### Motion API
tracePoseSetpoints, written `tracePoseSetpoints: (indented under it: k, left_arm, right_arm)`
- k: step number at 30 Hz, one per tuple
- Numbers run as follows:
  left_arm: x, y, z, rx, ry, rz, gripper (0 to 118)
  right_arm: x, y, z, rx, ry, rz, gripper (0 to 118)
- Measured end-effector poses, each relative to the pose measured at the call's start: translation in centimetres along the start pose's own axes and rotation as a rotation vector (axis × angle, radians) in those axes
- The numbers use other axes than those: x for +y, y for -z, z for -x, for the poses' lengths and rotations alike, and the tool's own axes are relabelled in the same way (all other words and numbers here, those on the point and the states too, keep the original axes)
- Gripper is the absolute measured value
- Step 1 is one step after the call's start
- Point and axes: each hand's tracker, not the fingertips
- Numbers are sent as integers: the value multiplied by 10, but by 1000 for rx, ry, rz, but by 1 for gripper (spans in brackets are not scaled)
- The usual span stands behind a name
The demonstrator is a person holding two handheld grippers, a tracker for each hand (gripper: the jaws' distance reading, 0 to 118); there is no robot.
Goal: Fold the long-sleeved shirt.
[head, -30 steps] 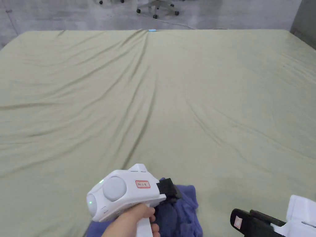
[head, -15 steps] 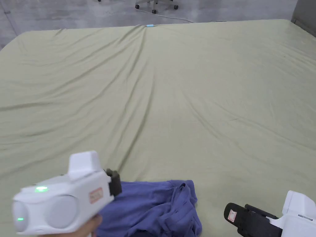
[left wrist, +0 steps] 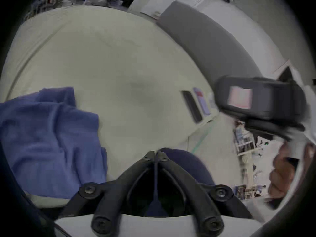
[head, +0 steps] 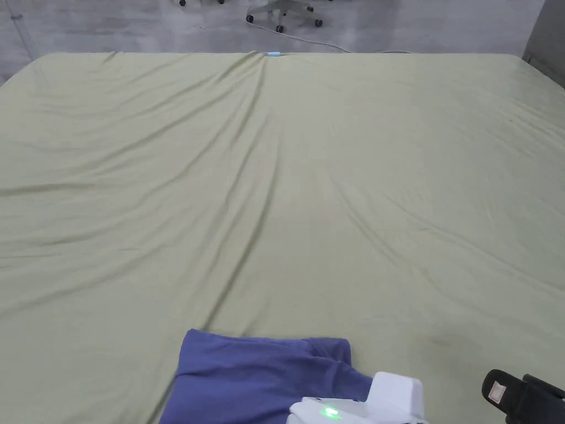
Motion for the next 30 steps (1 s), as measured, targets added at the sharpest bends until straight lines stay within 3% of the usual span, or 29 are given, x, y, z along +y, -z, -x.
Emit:
tracePoseSetpoints:
  k: [4, 6, 8, 9, 11, 14, 17, 18, 21, 22, 23, 24, 25, 27, 30]
  left_arm:
    - [12, -79, 61, 67, -151, -150, 3]
    - [16, -124, 110, 159, -266, -216, 3]
    - [15, -159, 146, 276, -294, -259, 3]
    - [14, -174, 162, 350, -289, -266, 3]
    - [11, -191, 188, 457, -317, -263, 3]
    - [4, -204, 211, 463, -386, -261, 3]
    - [3, -197, 218, 454, -408, -241, 3]
    - [0, -193, 219, 449, -407, -234, 3]
    - [6, -175, 223, 413, -405, -205, 5]
    - [6, -171, 223, 400, -406, -199, 16]
    - [9, -165, 225, 398, -404, -198, 42]
    - [11, -156, 226, 395, -390, -196, 89]
    - [12, -149, 228, 388, -378, -206, 117]
    - [13, -140, 229, 377, -367, -242, 114]
    - [14, -114, 241, 240, -441, -132, 109]
  right_arm:
    - [0, 20, 24, 16, -26, 18, 3]
    - [-7, 41, 44, 45, -52, 81, 3]
    - [-10, 72, 62, 44, -71, 157, 3]
    - [-15, 88, 79, 18, -118, 206, 10]
    - [-21, 123, 101, -15, -186, 297, 14]
    - [-36, 165, 113, -32, -132, 408, 14]
    - [-48, 203, 105, -241, -156, 499, 14]
    - [-55, 212, 97, -260, -158, 512, 14]
    - [-48, 214, 87, -183, -129, 493, 13]
    - [-44, 212, 84, -164, -123, 504, 13]
    - [-44, 210, 81, -149, -105, 510, 13]
    - [-44, 212, 73, -123, -74, 514, 13]
    - [-44, 211, 66, -98, -51, 516, 13]
    - [-43, 210, 57, -56, 0, 520, 13]
    - [-44, 209, 41, -11, 51, 518, 13]
